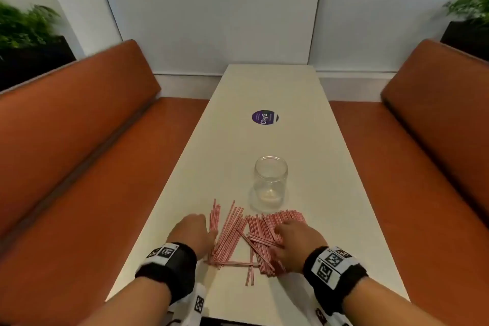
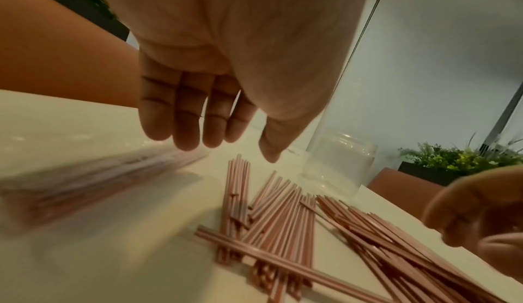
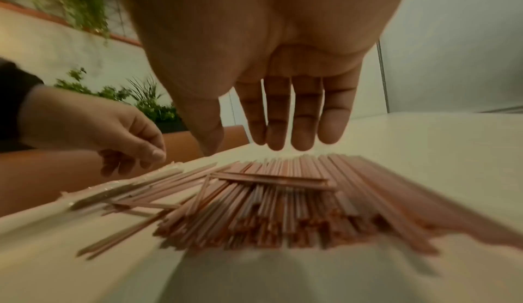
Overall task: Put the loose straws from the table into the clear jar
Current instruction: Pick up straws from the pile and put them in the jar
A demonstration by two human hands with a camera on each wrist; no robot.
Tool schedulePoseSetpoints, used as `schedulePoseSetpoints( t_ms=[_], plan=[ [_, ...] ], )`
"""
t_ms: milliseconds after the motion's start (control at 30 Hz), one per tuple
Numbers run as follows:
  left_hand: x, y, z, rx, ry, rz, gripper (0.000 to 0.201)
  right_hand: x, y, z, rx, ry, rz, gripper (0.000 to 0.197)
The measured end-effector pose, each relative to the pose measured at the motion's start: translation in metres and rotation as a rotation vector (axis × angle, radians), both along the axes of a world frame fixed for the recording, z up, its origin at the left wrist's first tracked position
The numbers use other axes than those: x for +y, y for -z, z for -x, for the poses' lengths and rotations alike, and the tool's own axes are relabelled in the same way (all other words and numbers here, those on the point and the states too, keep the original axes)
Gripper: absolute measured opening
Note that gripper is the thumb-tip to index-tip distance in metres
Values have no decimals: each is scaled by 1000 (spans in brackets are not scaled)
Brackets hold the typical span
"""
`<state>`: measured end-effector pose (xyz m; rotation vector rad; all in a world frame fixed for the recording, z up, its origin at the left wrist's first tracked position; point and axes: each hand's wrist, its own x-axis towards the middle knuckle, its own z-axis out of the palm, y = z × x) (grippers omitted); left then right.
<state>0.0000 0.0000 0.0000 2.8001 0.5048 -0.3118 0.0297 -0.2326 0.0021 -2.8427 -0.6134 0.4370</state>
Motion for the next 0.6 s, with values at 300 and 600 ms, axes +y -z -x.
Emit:
schedulePoseSetpoints(
  t_ms=[300, 600],
  plan=[
    [-10, 21, -30, 126, 54, 10, 58, 22, 17, -14, 91, 87, 60, 40],
    [-21, 18, -35, 158, 88, -15, 31, 23, 21, -19, 122, 145, 7, 29]
  ],
)
